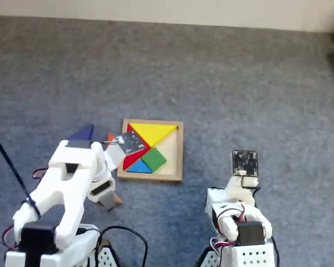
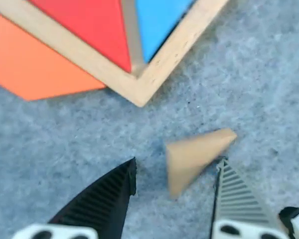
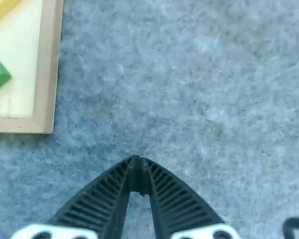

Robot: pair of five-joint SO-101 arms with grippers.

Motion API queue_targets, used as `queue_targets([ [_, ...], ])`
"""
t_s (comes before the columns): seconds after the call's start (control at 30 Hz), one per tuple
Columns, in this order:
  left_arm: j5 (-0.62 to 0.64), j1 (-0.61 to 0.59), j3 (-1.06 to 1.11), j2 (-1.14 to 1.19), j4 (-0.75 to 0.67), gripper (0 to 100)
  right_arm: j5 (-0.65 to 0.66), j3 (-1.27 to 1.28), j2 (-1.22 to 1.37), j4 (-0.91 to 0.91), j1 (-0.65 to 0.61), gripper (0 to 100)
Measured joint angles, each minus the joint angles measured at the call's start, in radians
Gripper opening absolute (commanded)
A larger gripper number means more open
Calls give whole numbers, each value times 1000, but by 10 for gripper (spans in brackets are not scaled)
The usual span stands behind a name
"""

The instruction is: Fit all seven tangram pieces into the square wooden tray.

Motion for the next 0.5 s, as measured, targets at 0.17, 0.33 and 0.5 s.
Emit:
queue_targets([
  [0.17, 0, 12, -9, 15, 0, 232, 0, 0, 0, 0, 0, 5],
  [0.33, 0, 32, -9, 15, 0, 194, 0, 0, 0, 0, 0, 5],
  [0.5, 2, 34, -9, 15, 0, 248, 0, 0, 0, 0, 0, 5],
])
